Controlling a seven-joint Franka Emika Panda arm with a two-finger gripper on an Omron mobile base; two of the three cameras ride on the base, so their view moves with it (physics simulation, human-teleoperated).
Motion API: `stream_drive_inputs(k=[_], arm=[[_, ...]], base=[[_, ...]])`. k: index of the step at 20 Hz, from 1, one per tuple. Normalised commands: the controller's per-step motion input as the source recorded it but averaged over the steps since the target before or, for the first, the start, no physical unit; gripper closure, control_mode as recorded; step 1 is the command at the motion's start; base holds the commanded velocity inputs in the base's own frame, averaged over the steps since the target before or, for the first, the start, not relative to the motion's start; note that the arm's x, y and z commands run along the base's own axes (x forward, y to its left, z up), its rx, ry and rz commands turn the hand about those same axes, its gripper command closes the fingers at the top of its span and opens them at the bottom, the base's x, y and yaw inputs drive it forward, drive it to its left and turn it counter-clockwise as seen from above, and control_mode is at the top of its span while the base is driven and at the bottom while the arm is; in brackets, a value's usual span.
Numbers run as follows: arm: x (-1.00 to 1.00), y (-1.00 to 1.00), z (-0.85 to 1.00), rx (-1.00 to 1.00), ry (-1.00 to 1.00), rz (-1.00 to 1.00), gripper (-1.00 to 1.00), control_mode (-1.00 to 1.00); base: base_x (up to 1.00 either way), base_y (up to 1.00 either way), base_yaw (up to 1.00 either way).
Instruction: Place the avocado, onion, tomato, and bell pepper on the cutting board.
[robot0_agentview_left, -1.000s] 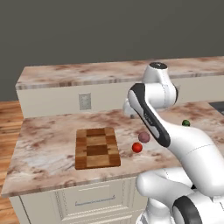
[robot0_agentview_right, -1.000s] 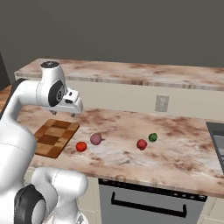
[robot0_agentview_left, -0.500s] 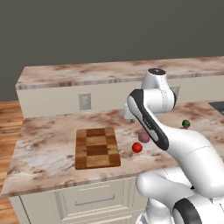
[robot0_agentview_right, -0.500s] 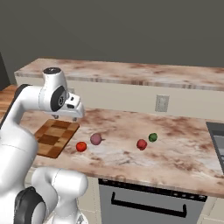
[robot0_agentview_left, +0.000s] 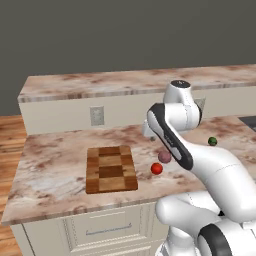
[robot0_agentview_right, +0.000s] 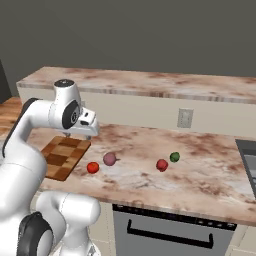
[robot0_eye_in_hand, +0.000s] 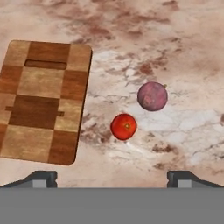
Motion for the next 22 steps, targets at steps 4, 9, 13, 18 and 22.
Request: stream_drive_inputs(k=[4, 9, 13, 18, 22], arm=[[0.3, -0.2, -0.06, 0.0, 0.05, 0.0, -1.0, -1.0], [0.17, -0.23, -0.25, 0.0, 0.06, 0.0, -1.0, -1.0], [0.0, -0.04, -0.42, 0.0, 0.07, 0.0, -1.0, -1.0], [0.08, 0.0, -0.3, 0.0, 0.06, 0.0, -1.0, -1.0], [0.14, 0.0, -0.26, 0.0, 0.05, 0.0, -1.0, -1.0]], base=[[0.0, 0.0, 0.0], [0.0, 0.0, 0.0], [0.0, 0.0, 0.0], [0.0, 0.0, 0.0], [0.0, 0.0, 0.0]])
